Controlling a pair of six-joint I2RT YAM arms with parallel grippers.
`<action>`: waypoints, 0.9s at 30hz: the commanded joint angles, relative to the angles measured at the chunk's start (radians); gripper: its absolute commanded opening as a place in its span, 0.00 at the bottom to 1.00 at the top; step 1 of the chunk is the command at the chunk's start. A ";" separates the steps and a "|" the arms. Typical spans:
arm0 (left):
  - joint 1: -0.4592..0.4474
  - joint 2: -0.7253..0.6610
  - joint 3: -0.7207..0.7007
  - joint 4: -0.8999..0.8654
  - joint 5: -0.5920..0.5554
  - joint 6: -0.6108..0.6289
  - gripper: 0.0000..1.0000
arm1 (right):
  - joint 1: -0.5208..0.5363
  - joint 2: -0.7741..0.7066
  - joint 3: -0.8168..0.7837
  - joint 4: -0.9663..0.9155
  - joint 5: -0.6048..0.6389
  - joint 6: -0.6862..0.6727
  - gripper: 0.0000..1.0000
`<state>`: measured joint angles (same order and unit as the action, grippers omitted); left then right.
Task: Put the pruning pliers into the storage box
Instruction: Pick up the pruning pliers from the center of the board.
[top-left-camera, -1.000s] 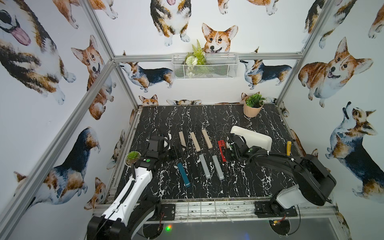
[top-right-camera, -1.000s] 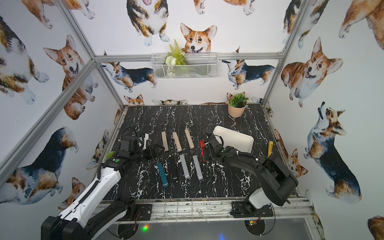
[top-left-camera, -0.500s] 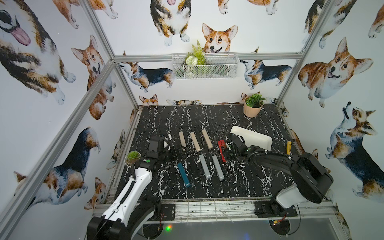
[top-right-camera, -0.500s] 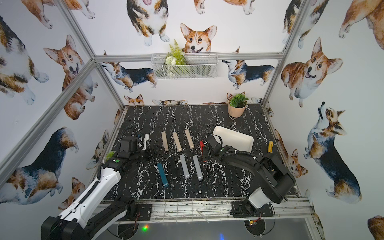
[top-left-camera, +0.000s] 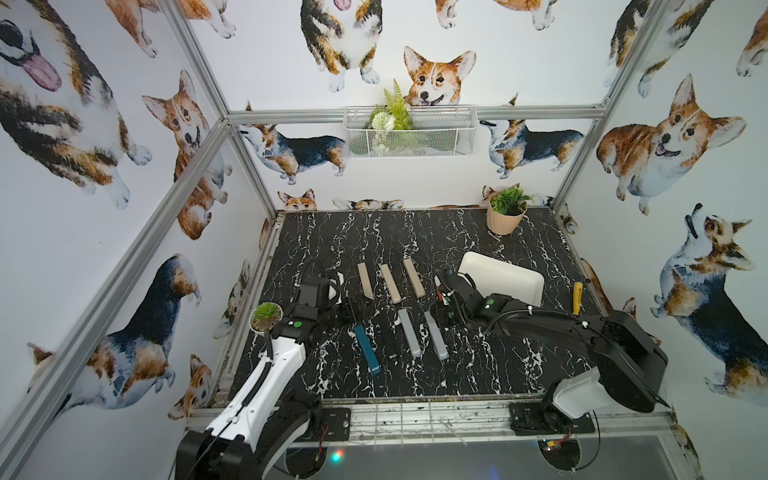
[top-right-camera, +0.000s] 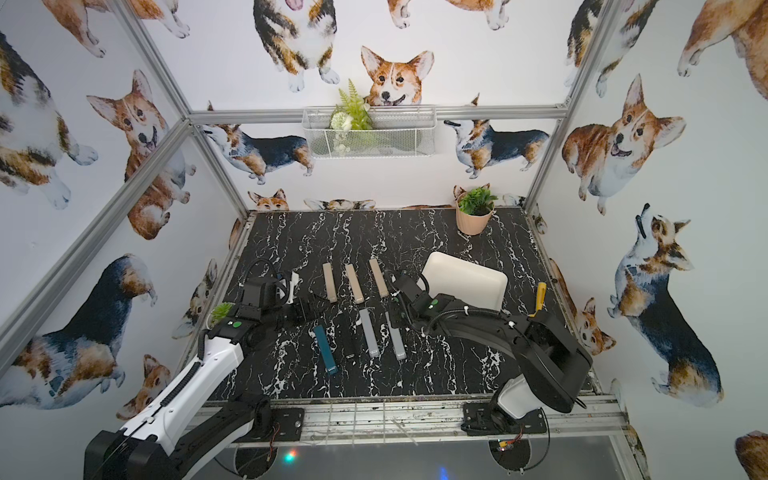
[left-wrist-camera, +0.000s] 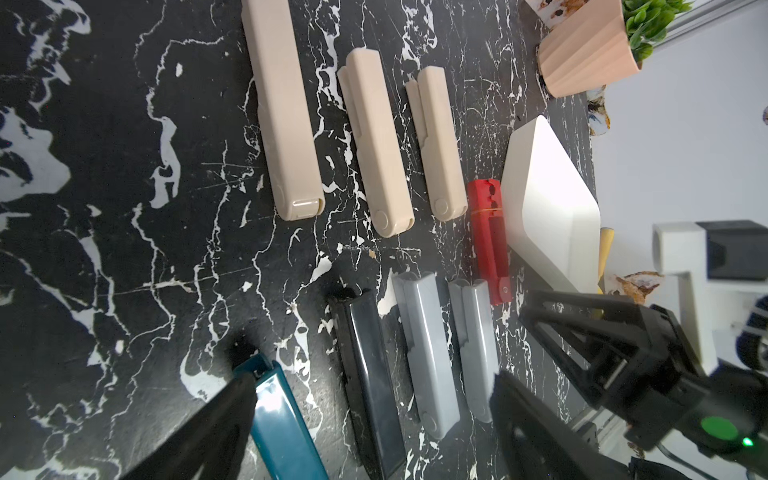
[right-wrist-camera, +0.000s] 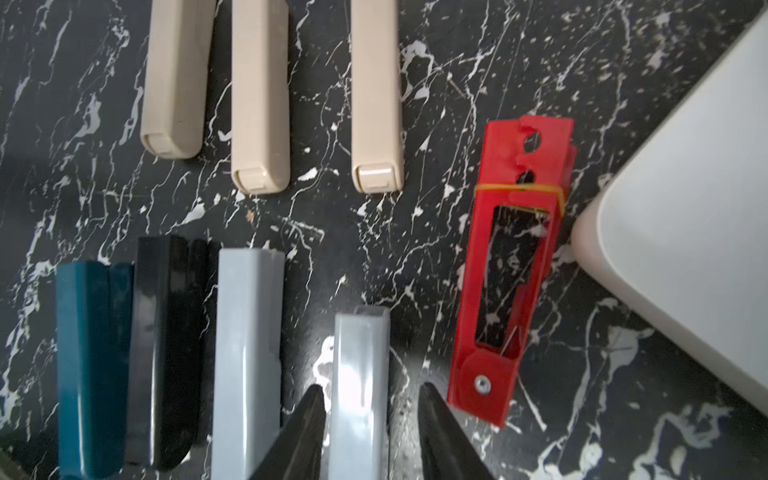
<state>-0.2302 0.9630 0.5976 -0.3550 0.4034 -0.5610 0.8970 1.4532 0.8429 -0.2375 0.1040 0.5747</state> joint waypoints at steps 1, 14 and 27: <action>-0.001 0.012 0.004 0.039 0.024 -0.004 0.92 | 0.039 -0.073 -0.053 -0.066 0.028 0.075 0.42; -0.003 0.022 0.028 -0.004 0.270 0.007 0.98 | 0.157 -0.137 -0.161 -0.046 0.044 0.161 0.45; -0.046 -0.112 -0.031 -0.070 0.322 -0.094 1.00 | 0.216 -0.095 -0.172 -0.034 0.077 0.178 0.51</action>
<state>-0.2634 0.8684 0.5797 -0.4076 0.6876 -0.6029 1.1107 1.3571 0.6758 -0.2909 0.1570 0.7223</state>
